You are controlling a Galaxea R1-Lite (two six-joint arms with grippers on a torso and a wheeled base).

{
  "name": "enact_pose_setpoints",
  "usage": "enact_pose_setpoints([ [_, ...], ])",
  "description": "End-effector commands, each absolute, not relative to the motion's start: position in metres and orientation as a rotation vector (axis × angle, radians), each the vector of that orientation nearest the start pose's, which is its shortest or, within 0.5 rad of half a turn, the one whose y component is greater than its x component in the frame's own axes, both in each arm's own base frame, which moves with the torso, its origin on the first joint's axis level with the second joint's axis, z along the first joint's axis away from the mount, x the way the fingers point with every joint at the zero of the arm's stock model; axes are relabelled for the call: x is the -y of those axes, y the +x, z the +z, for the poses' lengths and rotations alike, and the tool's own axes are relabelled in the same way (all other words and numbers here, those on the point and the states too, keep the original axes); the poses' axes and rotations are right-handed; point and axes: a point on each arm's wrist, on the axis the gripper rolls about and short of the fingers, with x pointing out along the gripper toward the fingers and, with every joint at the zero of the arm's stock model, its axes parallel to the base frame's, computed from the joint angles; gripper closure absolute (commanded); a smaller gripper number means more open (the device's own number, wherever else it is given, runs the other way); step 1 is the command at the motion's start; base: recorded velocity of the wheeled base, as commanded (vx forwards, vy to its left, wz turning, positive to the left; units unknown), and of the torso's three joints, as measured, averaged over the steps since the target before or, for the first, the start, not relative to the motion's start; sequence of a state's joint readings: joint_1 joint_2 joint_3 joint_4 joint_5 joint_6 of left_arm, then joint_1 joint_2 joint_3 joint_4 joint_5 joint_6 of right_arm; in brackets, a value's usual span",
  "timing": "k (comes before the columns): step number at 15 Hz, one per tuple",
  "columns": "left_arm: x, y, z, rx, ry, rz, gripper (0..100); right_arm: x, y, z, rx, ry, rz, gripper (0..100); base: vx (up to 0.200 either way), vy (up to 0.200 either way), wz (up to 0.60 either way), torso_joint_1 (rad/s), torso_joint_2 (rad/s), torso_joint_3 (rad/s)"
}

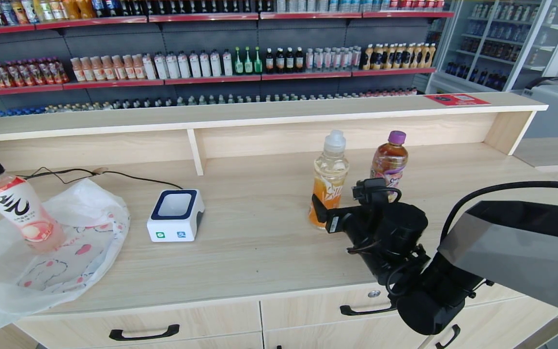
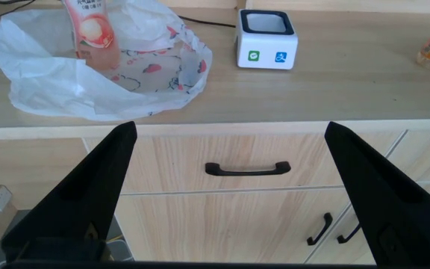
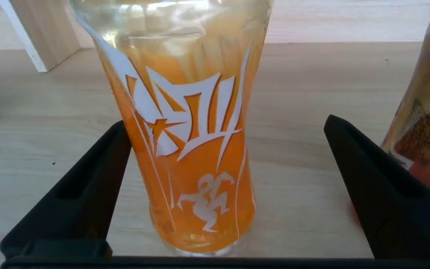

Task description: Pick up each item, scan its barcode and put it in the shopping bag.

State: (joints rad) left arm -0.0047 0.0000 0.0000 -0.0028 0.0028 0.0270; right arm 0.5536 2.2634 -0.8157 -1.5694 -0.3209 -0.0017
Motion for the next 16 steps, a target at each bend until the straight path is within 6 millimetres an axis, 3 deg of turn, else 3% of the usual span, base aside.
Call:
enact_pose_setpoints([
  [1,0.000,-0.023,0.076,0.002,0.034,-0.002,0,-0.196,0.332,0.083,0.116,0.052,0.231,0,0.000,0.000,0.00,0.000,0.00,0.000],
  [9,0.000,-0.023,0.076,0.005,0.035,-0.001,0,-0.192,0.325,0.085,0.105,0.047,0.231,0,0.000,0.000,0.00,0.000,0.00,0.000],
  [16,0.000,-0.023,0.076,0.005,0.035,-0.003,0,-0.211,0.332,0.078,0.119,0.056,0.263,0,0.000,0.000,0.00,0.000,0.00,0.000],
])
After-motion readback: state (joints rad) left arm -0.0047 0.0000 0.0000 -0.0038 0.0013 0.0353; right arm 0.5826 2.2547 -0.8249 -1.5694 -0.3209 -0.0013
